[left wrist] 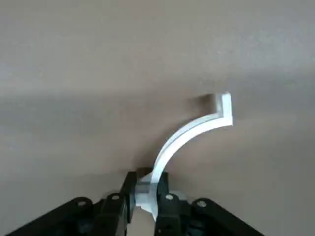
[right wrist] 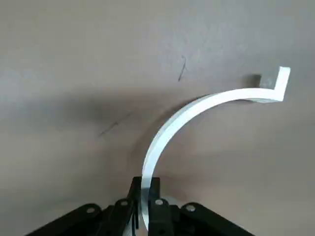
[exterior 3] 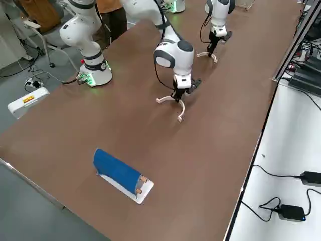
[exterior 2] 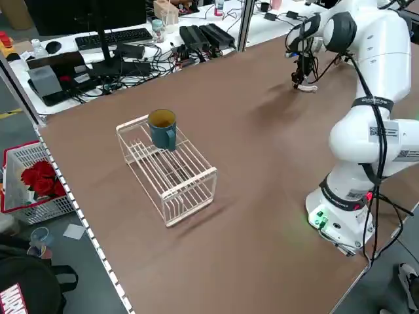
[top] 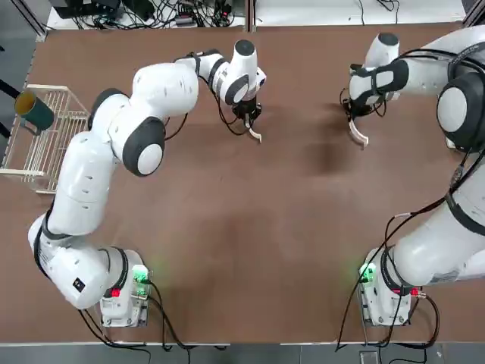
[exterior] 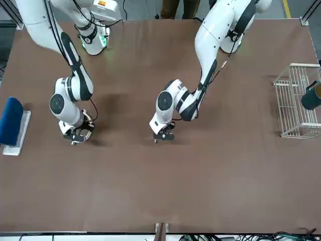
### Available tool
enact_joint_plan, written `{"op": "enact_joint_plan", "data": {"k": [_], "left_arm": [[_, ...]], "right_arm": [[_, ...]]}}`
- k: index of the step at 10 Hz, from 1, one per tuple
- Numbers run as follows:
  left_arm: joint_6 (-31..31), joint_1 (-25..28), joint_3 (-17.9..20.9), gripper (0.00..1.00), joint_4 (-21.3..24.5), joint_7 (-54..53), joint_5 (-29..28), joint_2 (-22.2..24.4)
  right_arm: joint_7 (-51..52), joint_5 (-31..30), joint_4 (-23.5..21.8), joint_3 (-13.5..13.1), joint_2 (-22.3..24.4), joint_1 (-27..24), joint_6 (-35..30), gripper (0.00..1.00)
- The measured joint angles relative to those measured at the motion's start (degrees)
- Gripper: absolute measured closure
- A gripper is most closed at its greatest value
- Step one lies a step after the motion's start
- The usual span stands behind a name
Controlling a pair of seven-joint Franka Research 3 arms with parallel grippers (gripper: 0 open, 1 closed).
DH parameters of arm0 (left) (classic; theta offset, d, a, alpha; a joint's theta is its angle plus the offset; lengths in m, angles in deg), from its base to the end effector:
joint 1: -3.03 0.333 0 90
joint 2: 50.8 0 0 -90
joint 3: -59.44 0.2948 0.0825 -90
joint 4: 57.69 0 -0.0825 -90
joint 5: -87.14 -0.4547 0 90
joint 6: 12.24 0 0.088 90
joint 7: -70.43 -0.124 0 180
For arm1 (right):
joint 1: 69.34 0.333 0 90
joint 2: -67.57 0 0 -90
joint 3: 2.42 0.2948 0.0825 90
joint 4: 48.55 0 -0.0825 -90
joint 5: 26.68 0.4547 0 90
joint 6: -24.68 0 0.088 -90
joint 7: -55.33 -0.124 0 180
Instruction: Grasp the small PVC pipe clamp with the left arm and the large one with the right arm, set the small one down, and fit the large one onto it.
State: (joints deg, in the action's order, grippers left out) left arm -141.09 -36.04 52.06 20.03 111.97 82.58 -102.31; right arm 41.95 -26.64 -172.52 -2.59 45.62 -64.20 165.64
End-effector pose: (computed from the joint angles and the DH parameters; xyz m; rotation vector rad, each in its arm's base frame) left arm 0.5468 -0.5491 0.1077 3.1099 -0.1360 -0.0409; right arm 0.5846 0.0507 0.1141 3.1158 -0.2297 -0.1334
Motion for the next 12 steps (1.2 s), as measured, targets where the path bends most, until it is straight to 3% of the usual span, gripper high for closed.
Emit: {"op": "enact_joint_plan", "data": {"k": [1,4,5,7,8,10,12], "left_arm": [[0.0,0.0,0.0,0.68,-0.1,-0.1,0.0,0.0],[0.5,0.2,0.0,0.23,-1.5,-0.1,-0.3,0.8],[2.4,0.7,0.1,0.21,-2.0,-0.1,-0.3,2.1],[8.2,3.8,0.2,0.15,-2.8,0.0,-0.3,7.1],[11.9,6.2,0.3,0.04,-3.0,0.1,-0.3,10.8],[18.3,13.1,0.3,0.03,-3.2,-0.6,-0.3,18.6],[24.1,20.2,0.2,0.03,-2.9,-4.4,-0.3,25.3]], "right_arm": [[0.1,0.0,3.3,0.0,1.1,0.4,-5.4,0.91],[0.1,-0.1,15.6,0.5,4.0,2.8,-22.4,0.91],[0.1,-0.1,19.9,1.0,4.1,3.7,-26.1,0.91],[0.0,-0.1,27.7,4.7,4.0,4.7,-30.6,0.91],[-0.1,0.0,30.1,6.6,3.6,5.1,-31.4,0.91],[-0.9,0.2,33.0,10.0,1.3,7.0,-31.4,0.91],[-9.8,0.3,38.2,13.5,-3.9,10.8,-30.9,0.91]]}}
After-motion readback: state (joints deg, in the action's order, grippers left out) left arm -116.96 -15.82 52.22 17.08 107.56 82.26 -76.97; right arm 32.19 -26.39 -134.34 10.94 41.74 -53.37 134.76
